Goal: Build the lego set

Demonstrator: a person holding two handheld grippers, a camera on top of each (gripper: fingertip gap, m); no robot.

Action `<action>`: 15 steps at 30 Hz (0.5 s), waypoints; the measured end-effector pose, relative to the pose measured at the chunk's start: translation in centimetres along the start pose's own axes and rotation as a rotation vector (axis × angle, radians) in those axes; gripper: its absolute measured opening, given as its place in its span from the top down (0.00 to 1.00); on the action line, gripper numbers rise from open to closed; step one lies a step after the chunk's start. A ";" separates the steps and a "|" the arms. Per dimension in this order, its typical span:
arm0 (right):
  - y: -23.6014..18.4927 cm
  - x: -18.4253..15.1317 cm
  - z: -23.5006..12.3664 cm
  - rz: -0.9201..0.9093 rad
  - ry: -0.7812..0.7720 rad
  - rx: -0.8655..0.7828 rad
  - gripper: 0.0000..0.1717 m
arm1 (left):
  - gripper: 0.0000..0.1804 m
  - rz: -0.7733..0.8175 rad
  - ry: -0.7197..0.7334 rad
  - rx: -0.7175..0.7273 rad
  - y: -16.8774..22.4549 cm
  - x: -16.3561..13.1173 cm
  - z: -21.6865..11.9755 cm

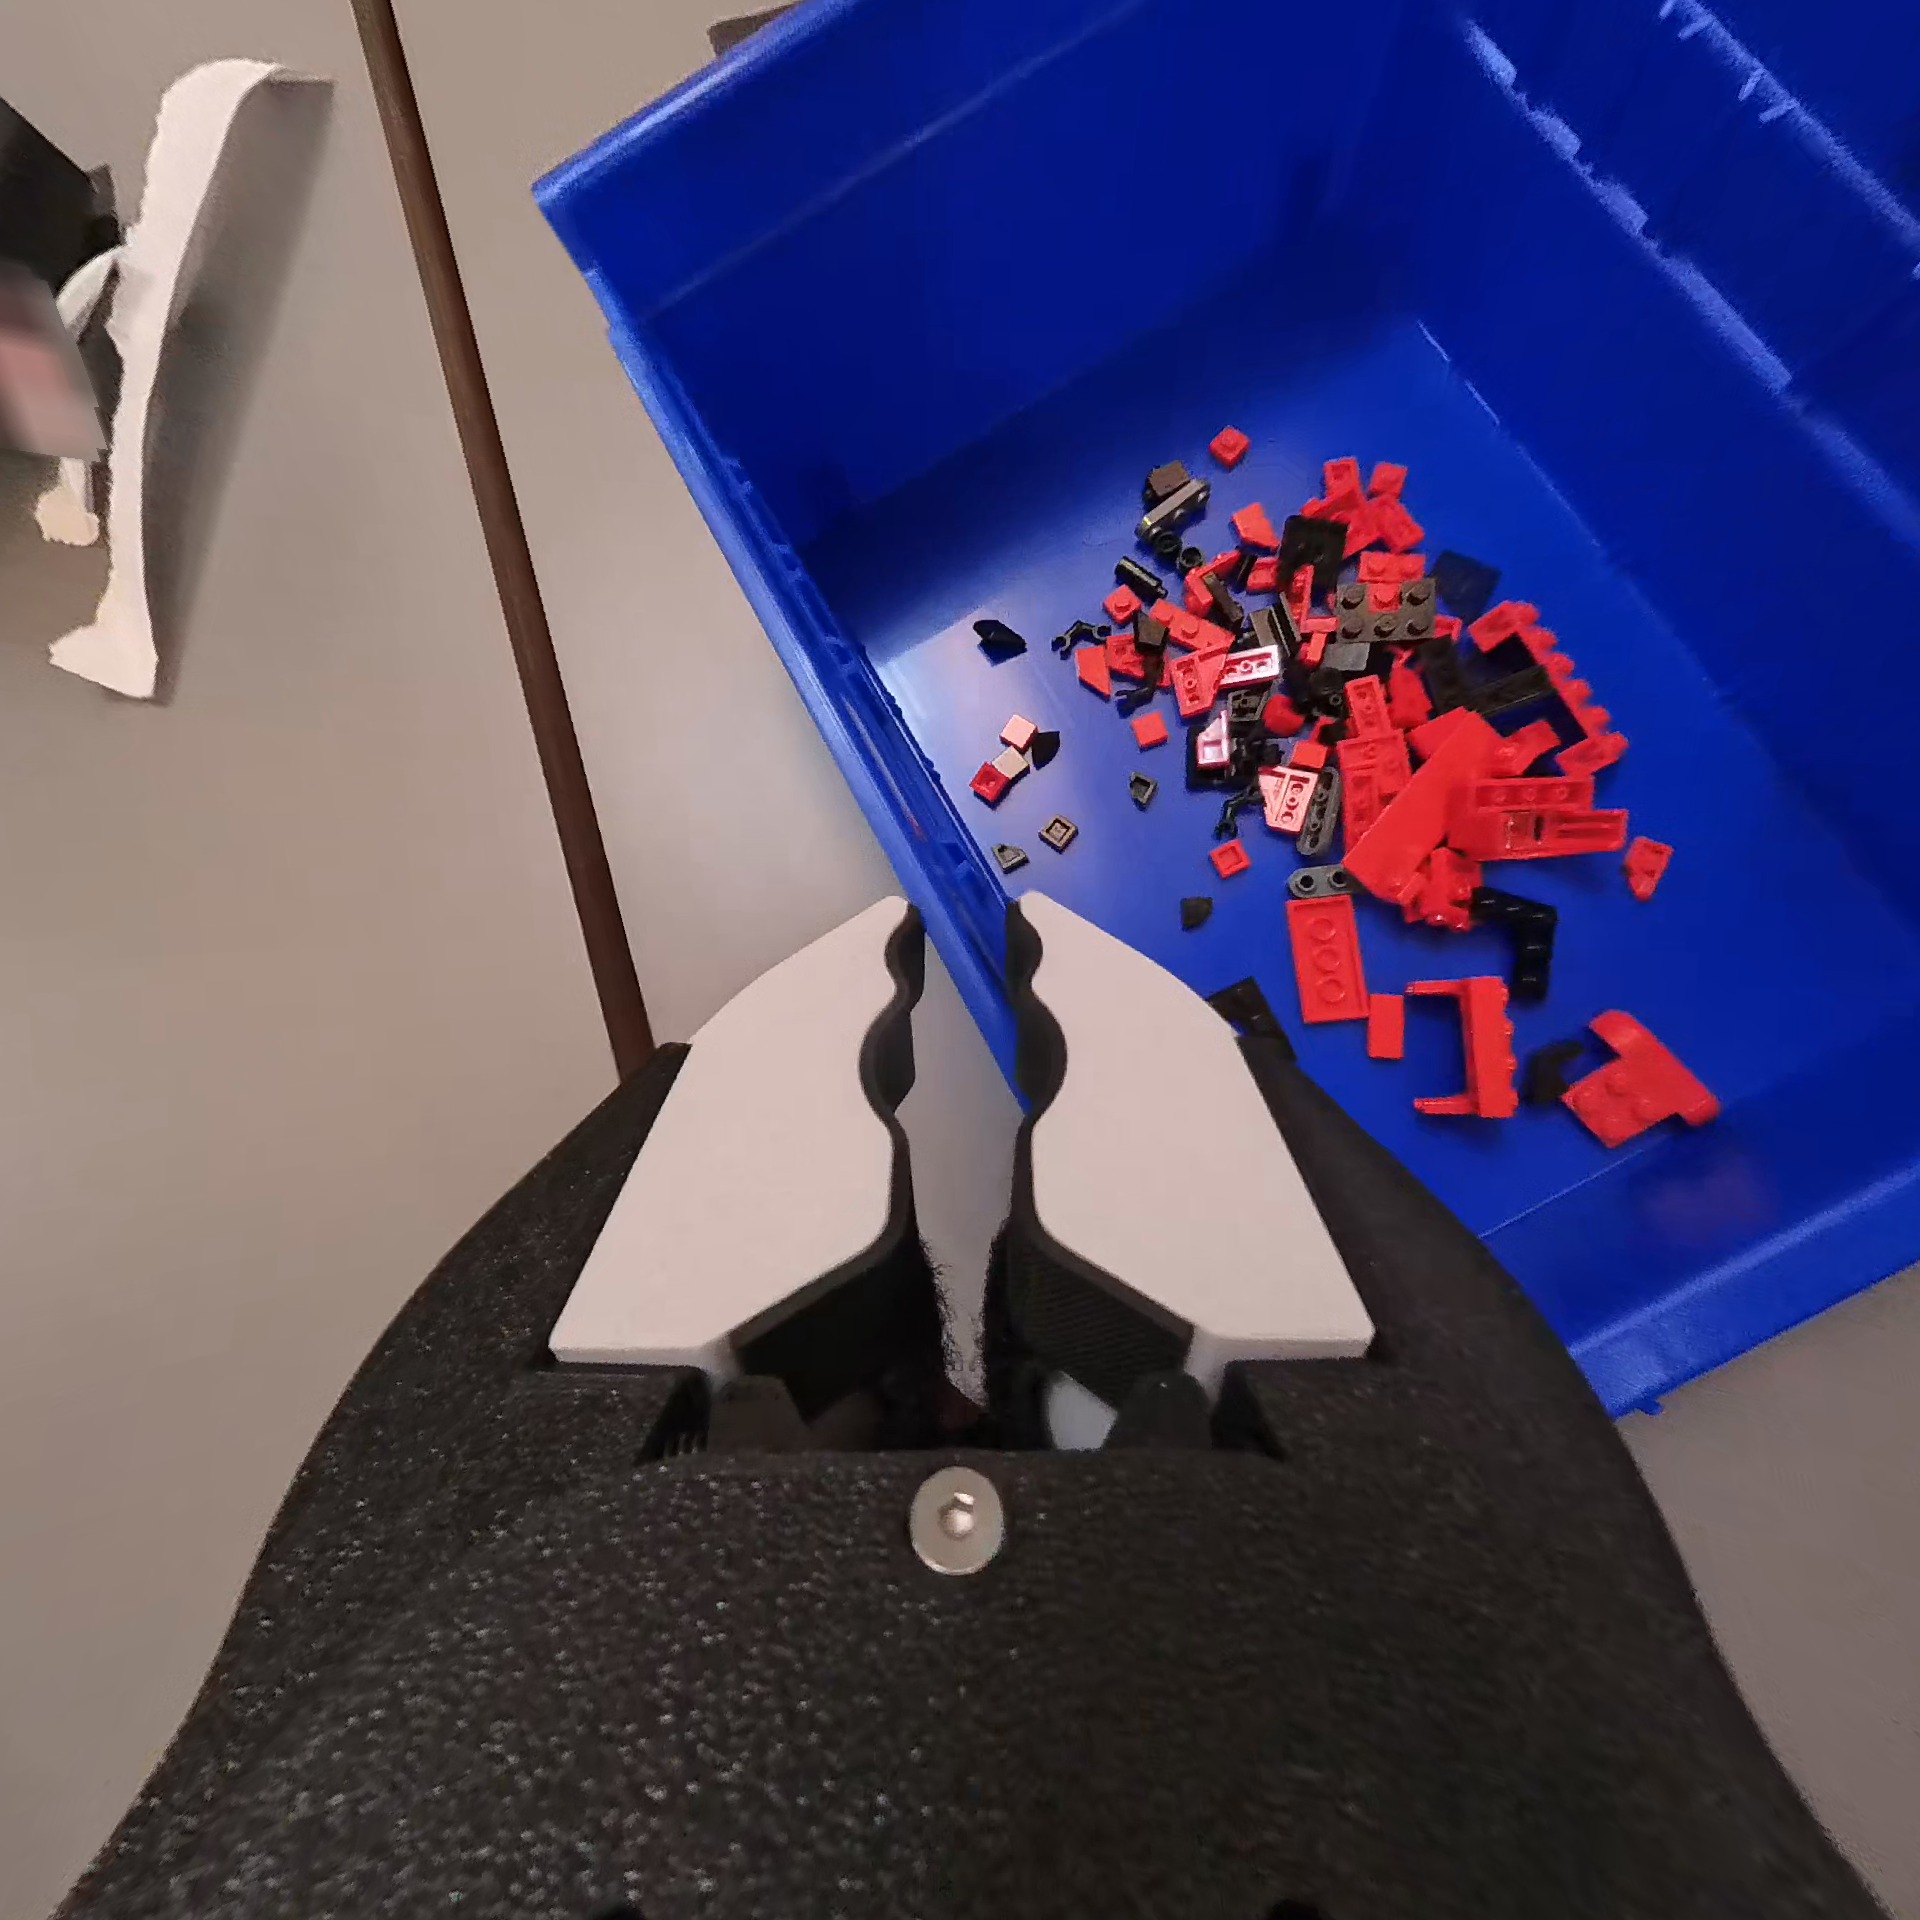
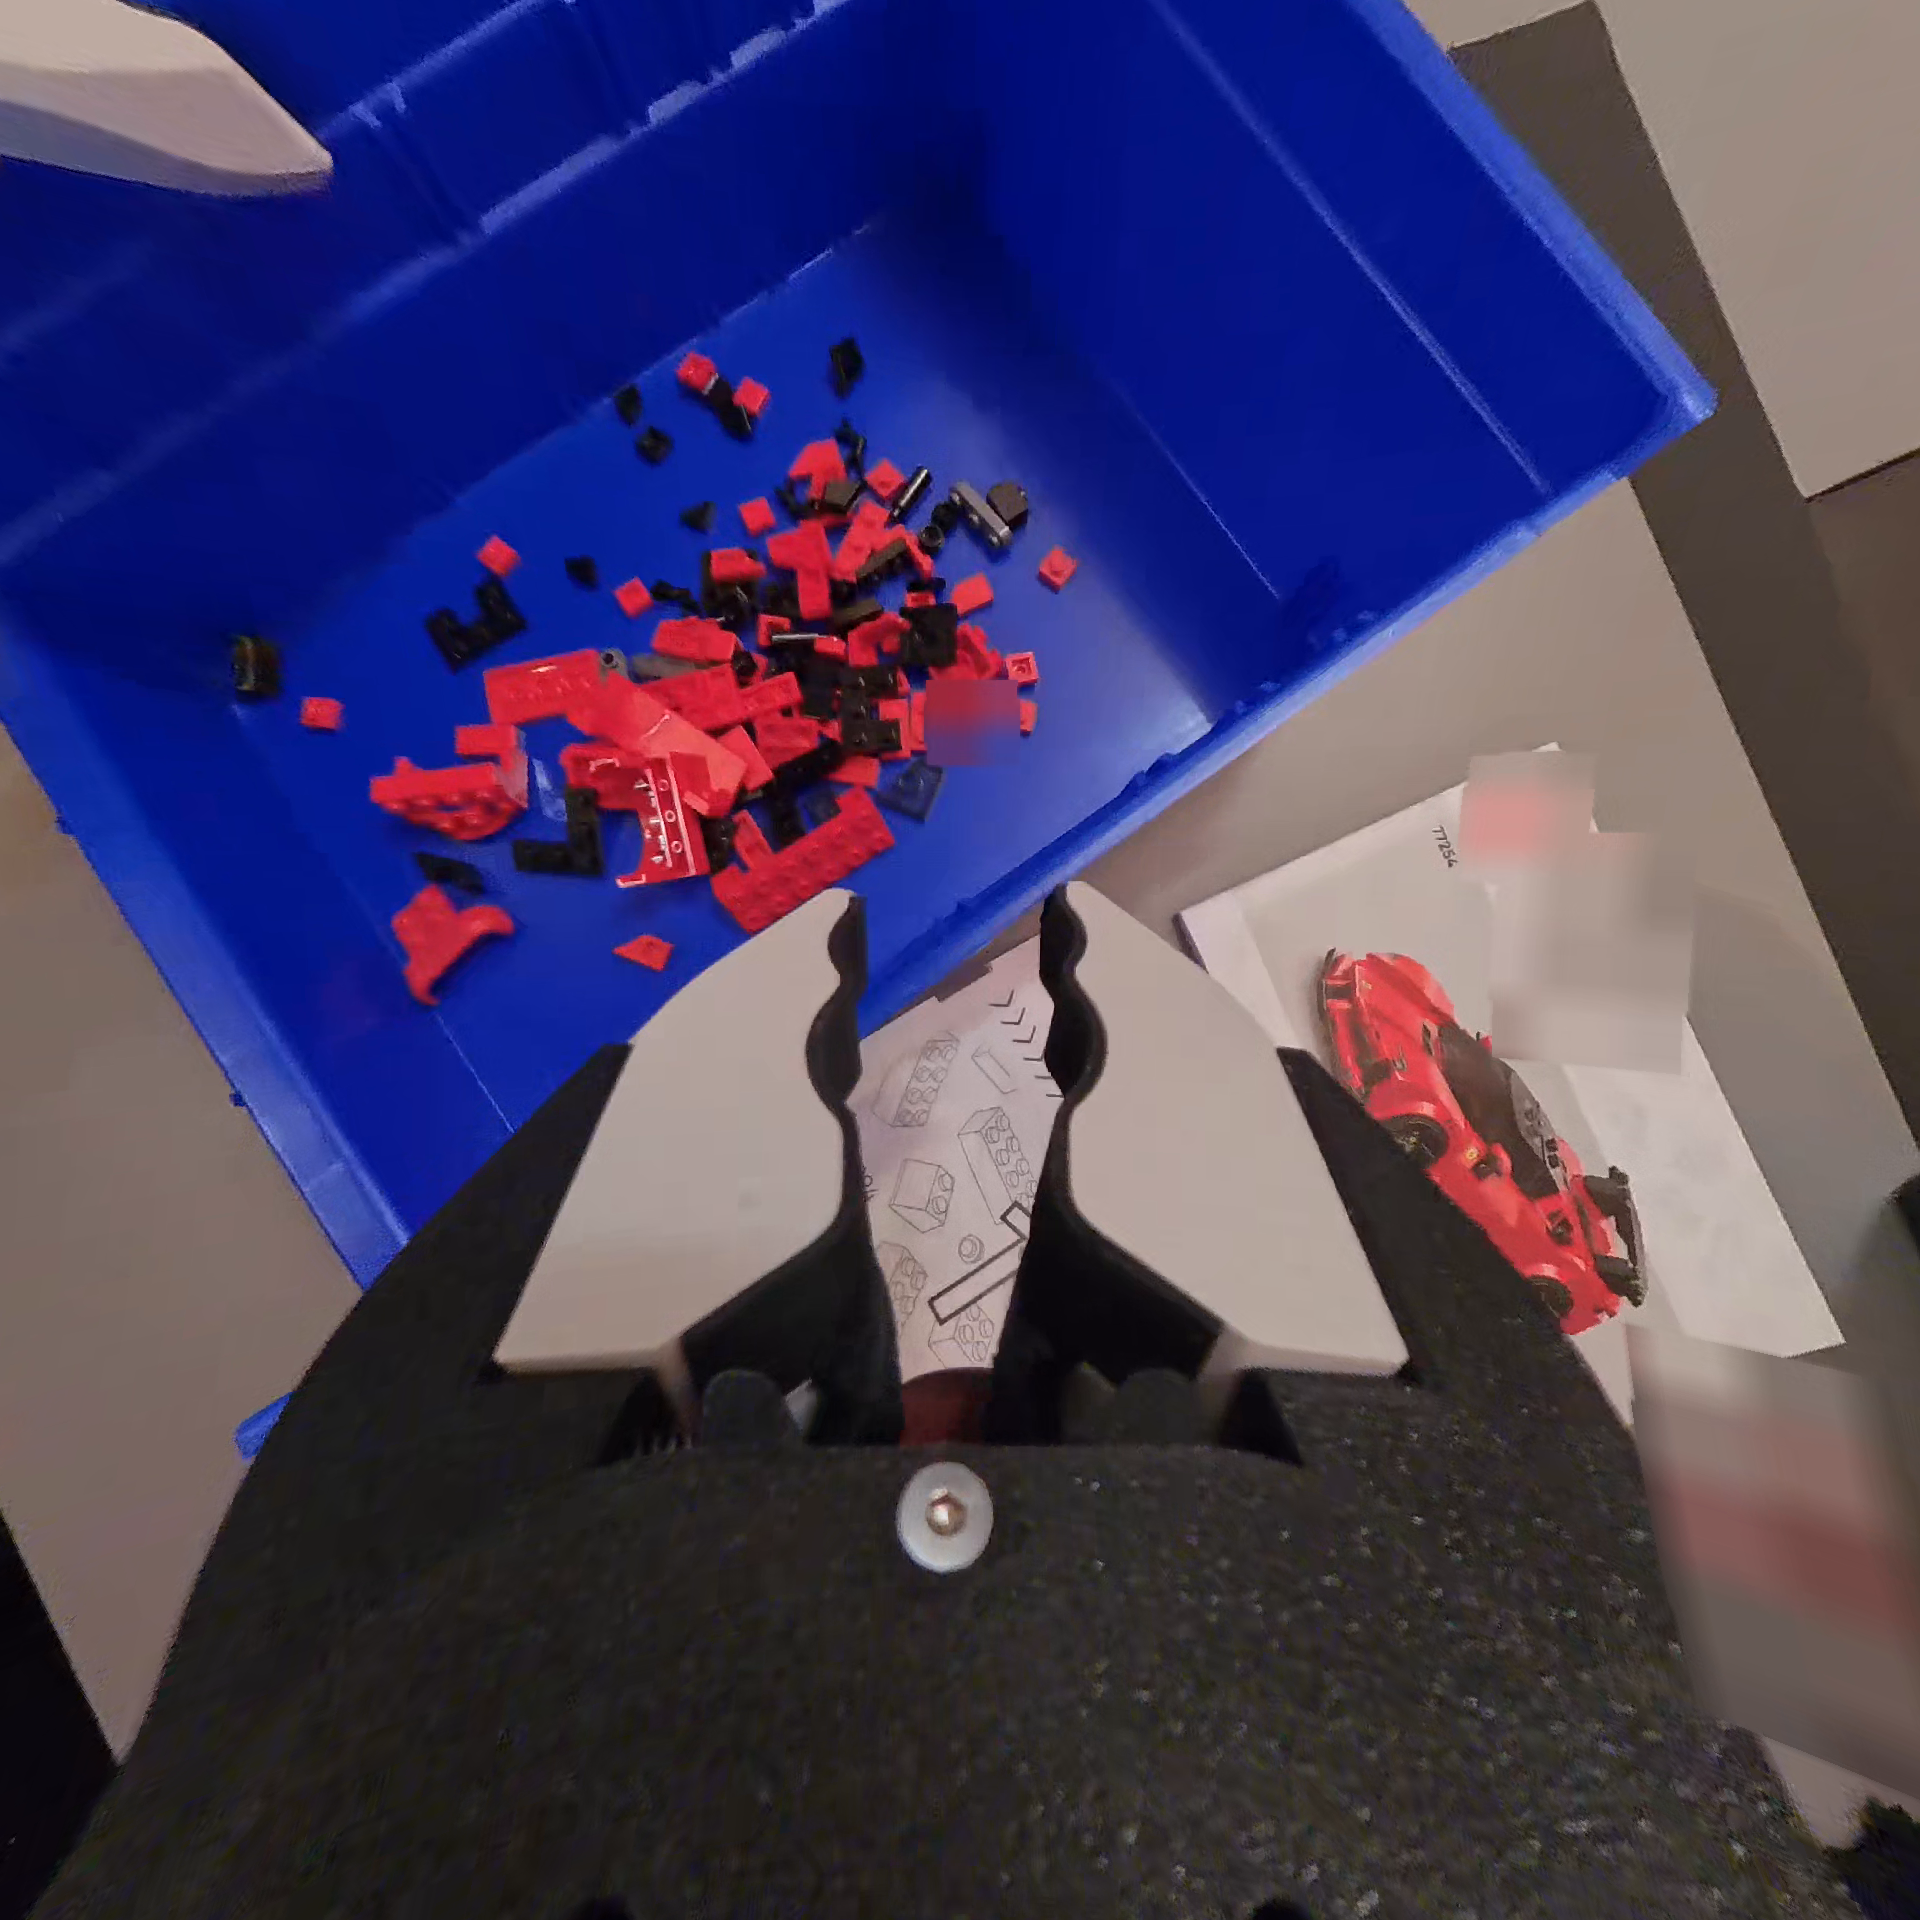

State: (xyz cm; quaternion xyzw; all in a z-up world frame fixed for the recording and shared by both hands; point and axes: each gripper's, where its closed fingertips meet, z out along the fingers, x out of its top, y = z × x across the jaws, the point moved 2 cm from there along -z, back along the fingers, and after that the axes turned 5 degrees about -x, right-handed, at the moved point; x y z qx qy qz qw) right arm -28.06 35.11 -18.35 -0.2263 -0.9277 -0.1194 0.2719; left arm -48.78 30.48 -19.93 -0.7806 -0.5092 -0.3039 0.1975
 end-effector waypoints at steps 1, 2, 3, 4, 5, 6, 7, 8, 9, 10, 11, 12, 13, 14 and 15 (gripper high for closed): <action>0.1 -0.3 0.1 -0.003 -0.002 -0.003 0.81 | 0.93 0.002 0.006 -0.006 0.0 0.1 0.1; 0.2 -0.6 0.3 -0.006 -0.008 -0.010 0.81 | 0.93 -0.001 0.020 -0.018 0.1 0.2 0.2; 0.3 -0.7 0.4 -0.007 0.003 -0.012 0.81 | 0.93 -0.007 0.032 -0.025 0.0 0.3 0.2; 0.3 -0.8 0.4 -0.010 0.016 -0.020 0.81 | 0.93 -0.006 0.042 -0.035 -0.1 0.4 0.3; 0.4 -0.9 0.6 -0.024 0.029 -0.042 0.81 | 0.93 -0.011 0.055 -0.050 -0.2 0.4 0.3; 0.5 -1.0 0.7 -0.038 0.041 -0.066 0.82 | 0.93 -0.009 0.068 -0.066 -0.2 0.5 0.4; 0.7 -1.0 0.8 -0.046 0.044 -0.085 0.82 | 0.93 -0.007 0.079 -0.080 -0.3 0.6 0.5; 0.8 -0.9 0.9 -0.046 0.042 -0.096 0.82 | 0.93 0.001 0.090 -0.089 -0.4 0.8 0.6; 0.9 -0.8 1.1 -0.044 0.040 -0.103 0.82 | 0.93 0.008 0.098 -0.090 -0.6 0.9 0.7; 1.1 -0.6 1.3 -0.042 0.041 -0.113 0.82 | 0.93 0.007 0.107 -0.090 -0.9 1.2 0.9; 1.4 -0.4 1.5 -0.042 0.045 -0.124 0.82 | 0.93 0.013 0.114 -0.092 -1.1 1.4 1.2; 1.8 -0.2 1.7 -0.036 0.051 -0.128 0.82 | 0.93 0.023 0.116 -0.092 -1.5 1.8 1.5; 2.2 0.0 1.9 -0.027 0.053 -0.125 0.82 | 0.93 0.032 0.119 -0.096 -1.9 2.1 1.8; 2.5 0.2 2.2 -0.015 0.055 -0.120 0.82 | 0.93 0.040 0.121 -0.103 -2.3 2.5 2.1; 2.9 0.5 2.4 -0.010 0.056 -0.121 0.82 | 0.93 0.050 0.118 -0.107 -2.8 2.9 2.6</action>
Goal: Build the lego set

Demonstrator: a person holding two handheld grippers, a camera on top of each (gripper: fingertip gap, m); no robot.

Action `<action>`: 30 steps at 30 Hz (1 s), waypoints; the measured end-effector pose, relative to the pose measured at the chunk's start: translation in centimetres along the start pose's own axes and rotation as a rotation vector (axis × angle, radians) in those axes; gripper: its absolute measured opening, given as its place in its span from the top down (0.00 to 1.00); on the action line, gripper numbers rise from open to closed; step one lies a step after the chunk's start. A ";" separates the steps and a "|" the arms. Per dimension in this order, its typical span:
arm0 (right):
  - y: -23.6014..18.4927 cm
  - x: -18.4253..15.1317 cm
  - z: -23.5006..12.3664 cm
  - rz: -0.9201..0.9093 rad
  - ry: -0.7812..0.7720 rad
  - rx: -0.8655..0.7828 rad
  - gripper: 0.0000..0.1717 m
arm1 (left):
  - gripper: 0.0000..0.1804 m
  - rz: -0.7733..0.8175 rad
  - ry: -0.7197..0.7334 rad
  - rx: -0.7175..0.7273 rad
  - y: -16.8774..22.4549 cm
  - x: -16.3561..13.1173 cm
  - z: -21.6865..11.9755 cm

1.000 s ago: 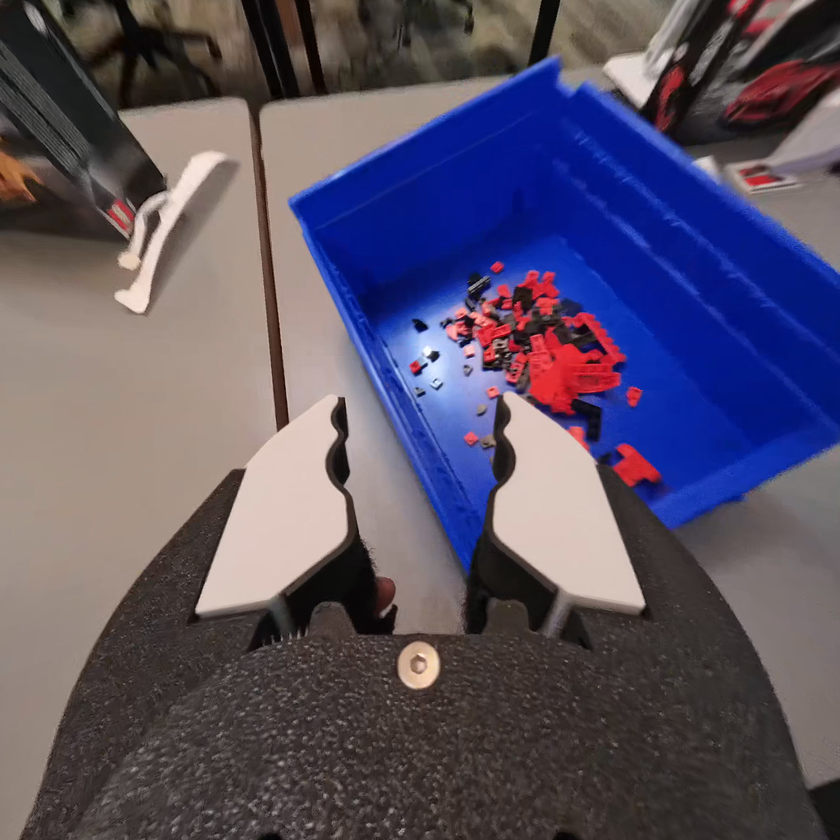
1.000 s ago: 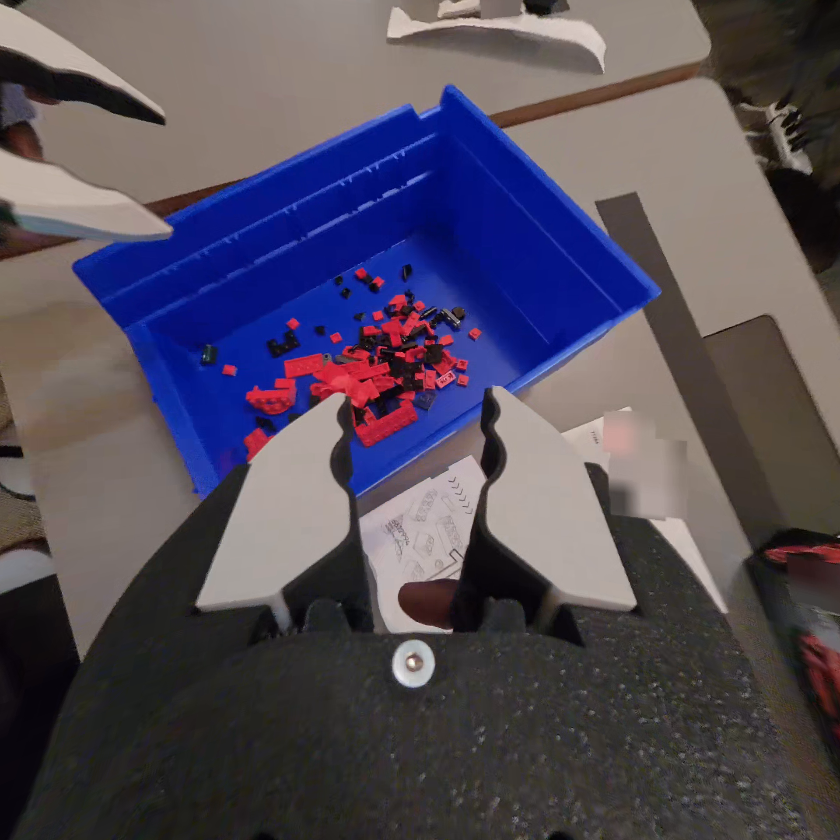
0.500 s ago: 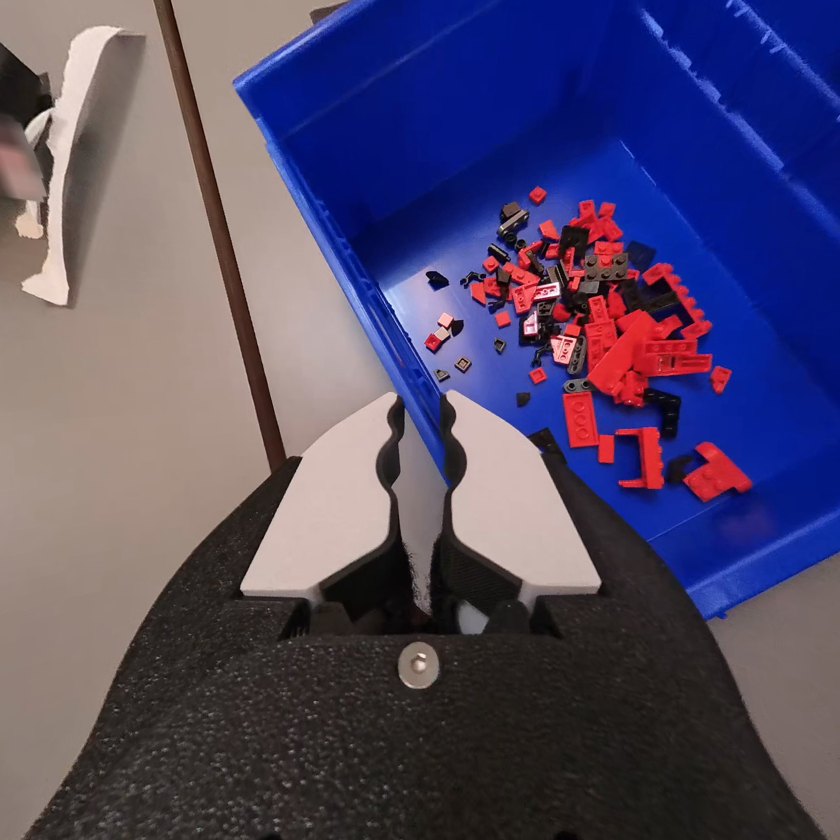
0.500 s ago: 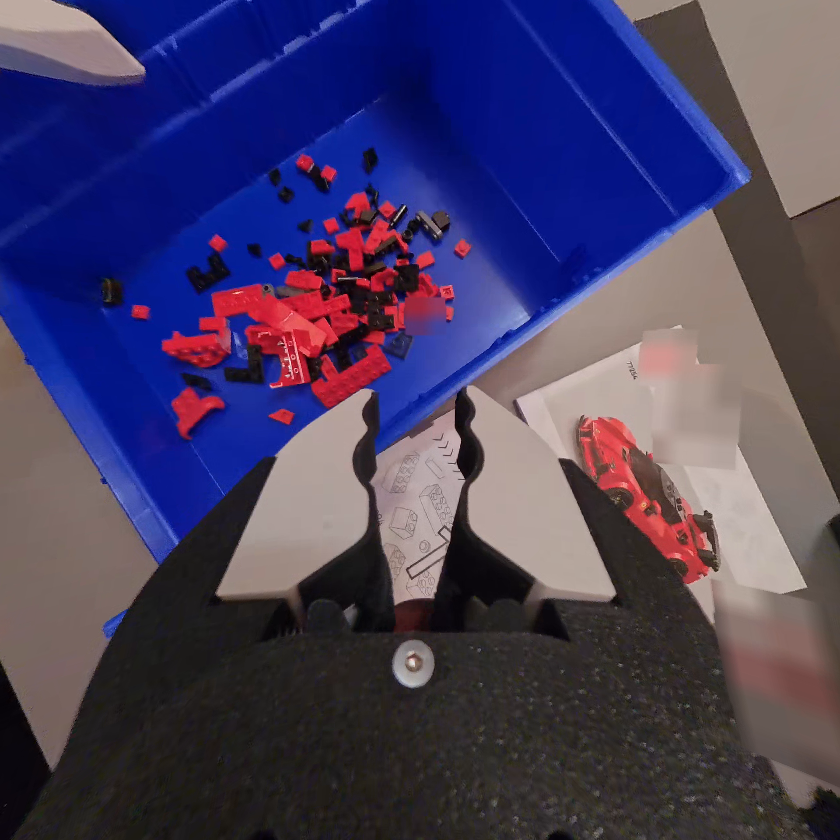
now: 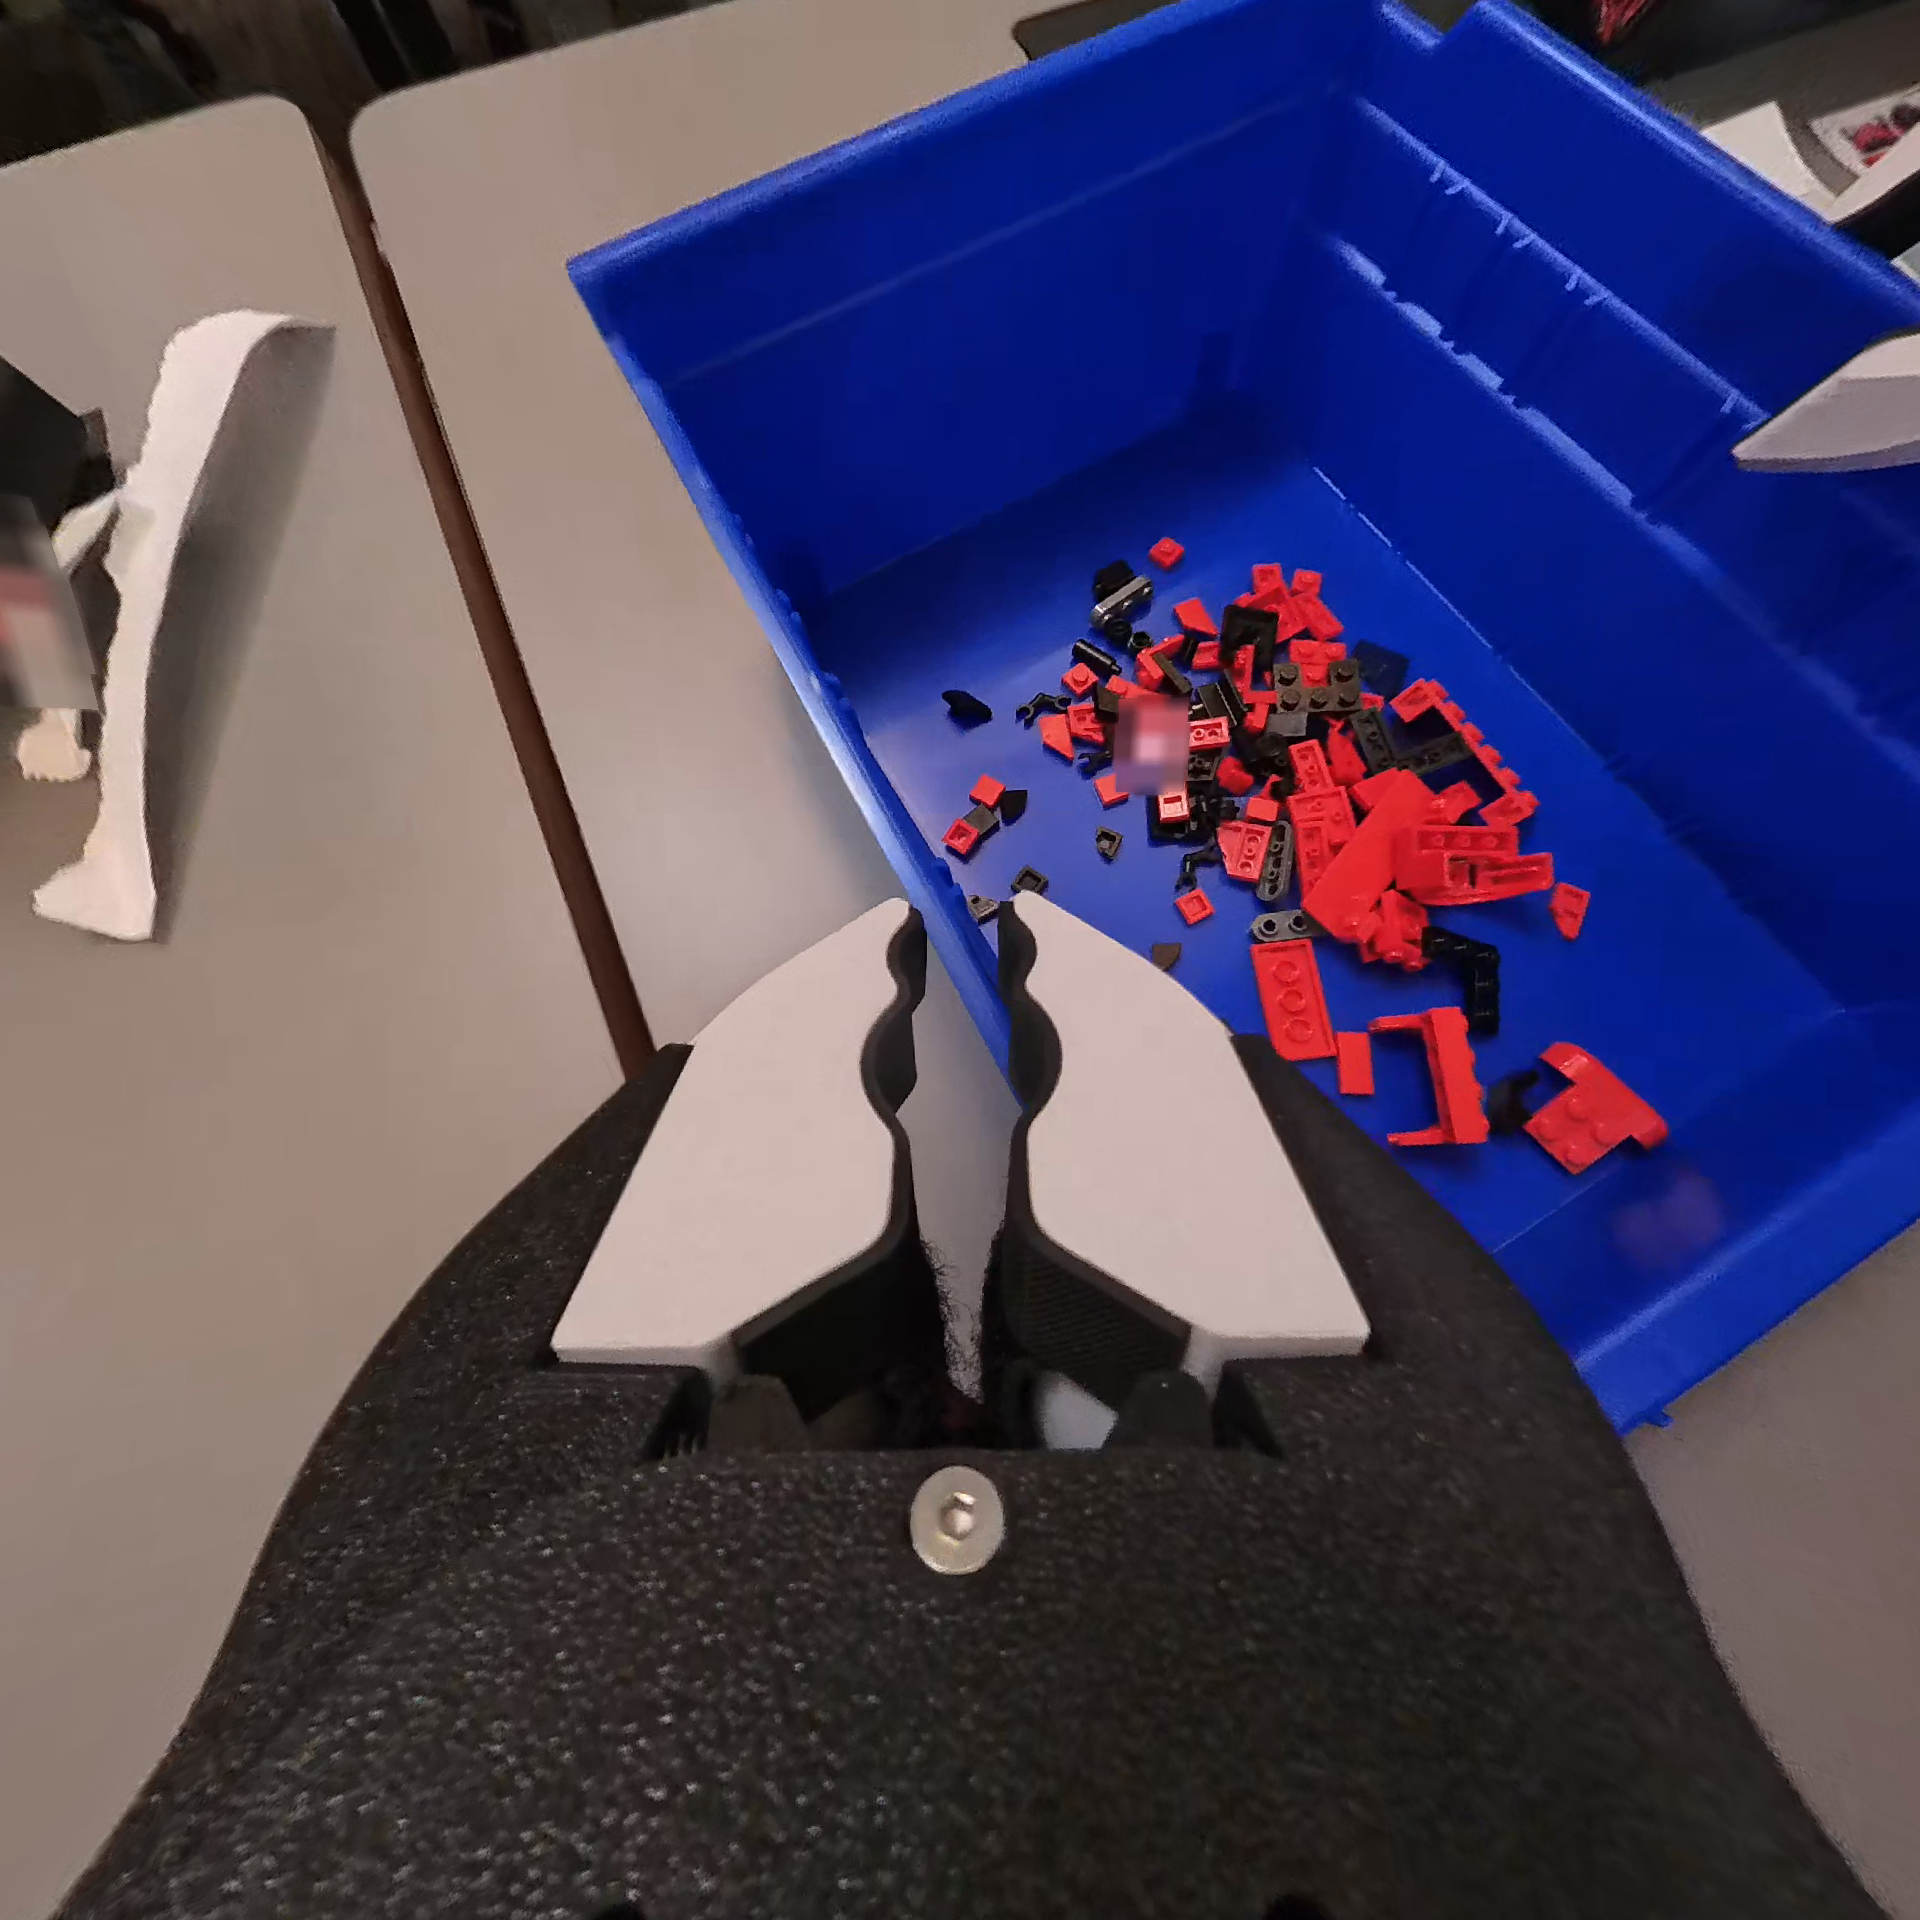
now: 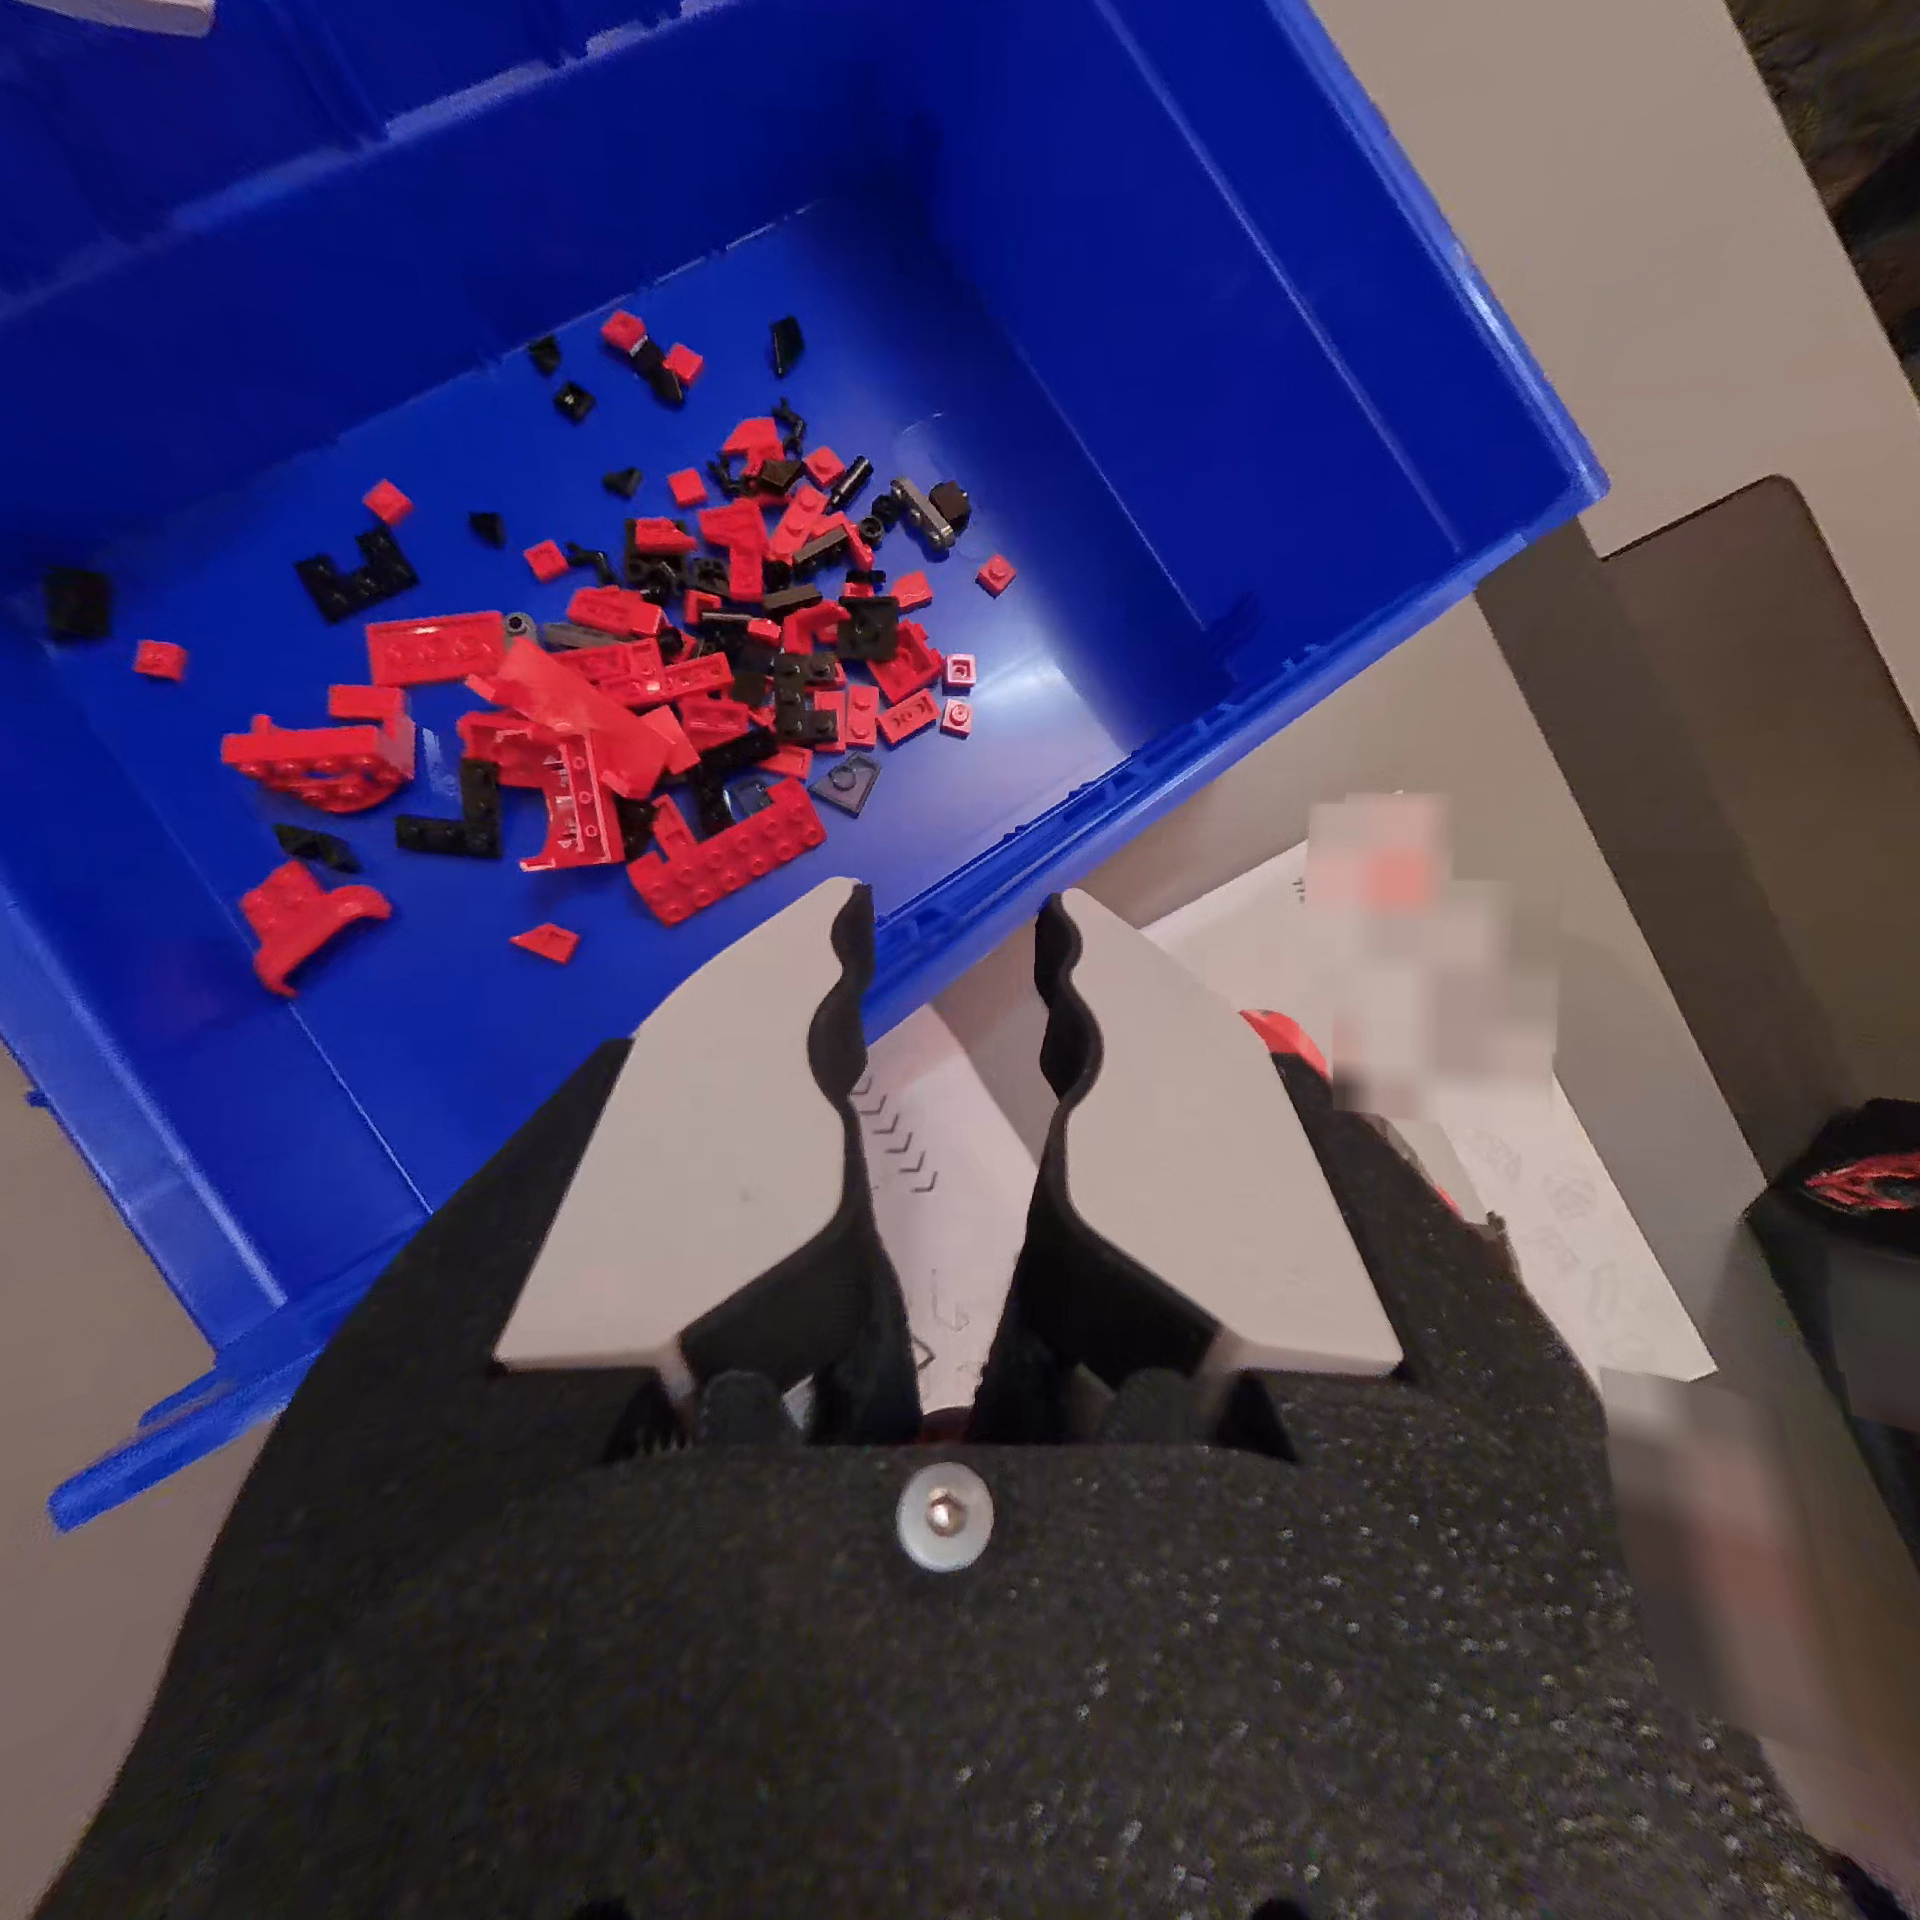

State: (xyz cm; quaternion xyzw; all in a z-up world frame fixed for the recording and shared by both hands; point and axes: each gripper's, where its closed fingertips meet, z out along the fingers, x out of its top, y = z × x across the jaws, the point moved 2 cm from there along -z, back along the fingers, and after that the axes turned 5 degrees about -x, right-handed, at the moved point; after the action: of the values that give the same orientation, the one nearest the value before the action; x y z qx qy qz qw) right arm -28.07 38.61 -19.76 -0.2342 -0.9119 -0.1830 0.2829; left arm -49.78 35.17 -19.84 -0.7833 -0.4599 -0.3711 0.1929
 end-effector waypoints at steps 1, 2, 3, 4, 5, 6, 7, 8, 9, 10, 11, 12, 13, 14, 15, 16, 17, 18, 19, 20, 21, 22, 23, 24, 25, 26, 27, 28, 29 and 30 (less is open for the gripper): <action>0.4 0.2 0.3 0.000 -0.007 -0.007 0.82 | 0.93 0.011 -0.009 0.000 -0.6 0.4 0.5; 0.8 0.5 0.6 0.004 -0.013 -0.016 0.82 | 0.93 0.027 -0.017 -0.003 -1.1 0.9 1.0; 1.3 0.7 0.9 0.013 -0.014 -0.025 0.82 | 0.93 0.042 -0.022 -0.003 -1.6 1.4 1.6; 1.8 1.0 1.2 0.026 -0.012 -0.031 0.82 | 0.93 0.051 -0.024 -0.009 -2.1 2.0 2.2; 2.3 1.2 1.6 0.036 -0.010 -0.036 0.82 | 0.93 0.063 -0.021 -0.019 -2.6 2.5 2.7; 2.9 1.4 1.9 0.046 -0.008 -0.039 0.82 | 0.93 0.075 -0.012 -0.031 -3.1 3.0 3.3; 3.4 1.5 2.2 0.054 -0.005 -0.039 0.82 | 0.93 0.092 0.001 -0.040 -3.6 3.4 3.8; 3.9 1.7 2.4 0.062 -0.001 -0.038 0.82 | 0.93 0.107 0.016 -0.052 -4.1 3.8 4.2; 4.3 1.9 2.7 0.070 0.004 -0.039 0.82 | 0.93 0.112 0.030 -0.064 -4.5 4.2 4.7; 4.6 2.1 2.9 0.076 0.010 -0.042 0.82 | 0.93 0.120 0.040 -0.071 -4.8 4.6 5.0; 4.9 2.2 3.1 0.081 0.015 -0.046 0.82 | 0.93 0.134 0.041 -0.069 -5.1 5.0 5.4; 5.3 2.4 3.4 0.087 0.020 -0.049 0.82 | 0.93 0.146 0.036 -0.065 -5.4 5.3 5.8; 5.7 2.6 3.6 0.093 0.027 -0.051 0.82 | 0.93 0.156 0.032 -0.059 -5.7 5.6 6.1; 6.1 2.9 3.9 0.098 0.033 -0.051 0.82 | 0.93 0.156 0.032 -0.053 -6.1 5.9 6.4; 6.6 3.1 4.2 0.103 0.036 -0.050 0.82 | 0.93 0.152 0.038 -0.052 -6.3 6.2 6.8; 7.1 3.3 4.5 0.107 0.044 -0.045 0.82 | 0.93 0.147 0.046 -0.054 -6.5 6.5 7.1; 7.5 3.4 4.8 0.107 0.045 -0.046 0.82 | 0.93 0.138 0.057 -0.061 -6.7 6.7 7.3; 7.7 3.6 4.9 0.108 0.051 -0.044 0.82 | 0.93 0.132 0.066 -0.068 -6.9 6.9 7.5; 7.8 3.6 5.0 0.110 0.062 -0.041 0.82 | 0.93 0.124 0.073 -0.078 -7.0 7.0 7.6; 7.9 3.6 5.0 0.117 0.068 -0.038 0.82 | 0.93 0.120 0.078 -0.088 -7.0 7.1 7.7; 7.9 3.6 4.9 0.118 0.058 -0.041 0.82 | 0.93 0.129 0.064 -0.080 -6.9 7.1 7.7; 7.8 3.6 4.9 0.110 0.036 -0.048 0.82 | 0.92 0.162 0.042 -0.055 -6.7 7.2 7.6; 7.8 3.8 4.9 0.103 0.008 -0.060 0.82 | 0.92 0.199 0.015 -0.024 -6.6 7.3 7.6; 7.8 4.0 4.9 0.090 -0.020 -0.074 0.82 | 0.92 0.217 -0.010 -0.003 -6.5 7.2 7.6; 7.8 4.1 4.9 0.074 -0.043 -0.087 0.82 | 0.92 0.212 -0.022 0.001 -6.4 7.2 7.5; 7.8 4.1 5.0 0.064 -0.054 -0.091 0.82 | 0.92 0.189 -0.028 -0.002 -6.4 7.0 7.4; 7.9 4.2 5.1 0.062 -0.054 -0.083 0.82 | 0.92 0.156 -0.029 -0.002 -6.4 6.7 7.2; 8.0 4.3 5.2 0.058 -0.049 -0.066 0.82 | 0.92 0.108 -0.023 0.006 -6.2 6.5 7.0; 8.2 4.4 5.4 0.050 -0.048 -0.047 0.82 | 0.92 0.062 -0.005 0.020 -5.9 6.2 6.6; 8.4 4.6 5.6 0.035 -0.043 -0.026 0.83 | 0.92 0.025 0.007 0.047 -5.5 5.8 6.2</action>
State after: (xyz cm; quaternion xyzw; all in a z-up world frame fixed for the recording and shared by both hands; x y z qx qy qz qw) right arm -29.39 49.62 -19.65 -0.2576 -0.9111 -0.1848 0.2635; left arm -50.25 45.26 -19.68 -0.7830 -0.4579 -0.3605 0.2174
